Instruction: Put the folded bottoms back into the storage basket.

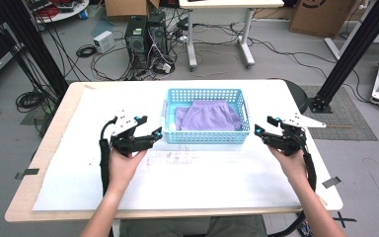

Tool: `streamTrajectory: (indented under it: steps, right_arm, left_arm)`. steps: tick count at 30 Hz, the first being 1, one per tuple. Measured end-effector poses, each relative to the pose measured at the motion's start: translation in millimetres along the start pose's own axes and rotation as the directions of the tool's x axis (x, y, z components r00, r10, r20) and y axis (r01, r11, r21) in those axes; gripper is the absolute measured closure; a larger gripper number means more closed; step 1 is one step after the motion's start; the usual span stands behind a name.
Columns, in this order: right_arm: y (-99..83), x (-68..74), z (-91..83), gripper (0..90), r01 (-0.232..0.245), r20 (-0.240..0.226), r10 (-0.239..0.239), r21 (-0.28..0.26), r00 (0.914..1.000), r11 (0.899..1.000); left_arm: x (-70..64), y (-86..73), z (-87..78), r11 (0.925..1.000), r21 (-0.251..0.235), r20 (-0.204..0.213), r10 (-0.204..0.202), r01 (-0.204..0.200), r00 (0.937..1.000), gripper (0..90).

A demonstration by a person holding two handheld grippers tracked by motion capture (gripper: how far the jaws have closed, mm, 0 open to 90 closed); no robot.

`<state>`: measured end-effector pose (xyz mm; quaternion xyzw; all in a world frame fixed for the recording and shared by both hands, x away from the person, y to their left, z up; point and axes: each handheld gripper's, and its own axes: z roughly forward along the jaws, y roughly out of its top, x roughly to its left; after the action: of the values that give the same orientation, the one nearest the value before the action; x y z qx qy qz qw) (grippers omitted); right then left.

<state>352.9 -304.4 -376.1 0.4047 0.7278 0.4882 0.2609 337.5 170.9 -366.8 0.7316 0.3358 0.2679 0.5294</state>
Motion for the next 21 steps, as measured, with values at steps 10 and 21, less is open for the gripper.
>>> streamTrajectory:
  steps: [10,21]
  right_arm:
    - [-31.1,3.8,-9.4,36.4,0.003,0.027,-0.004,0.021,0.9996,1.0]
    - [-51.3,11.1,-7.2,33.5,0.012,0.042,-0.014,0.044,0.999,0.999]
  left_arm:
    - [-3.9,-27.4,-24.7,0.9996,-0.028,0.021,0.005,-0.004,0.9998,29.8]
    - [8.6,-50.3,-31.9,0.9999,-0.009,-0.024,0.009,-0.009,0.9997,29.8]
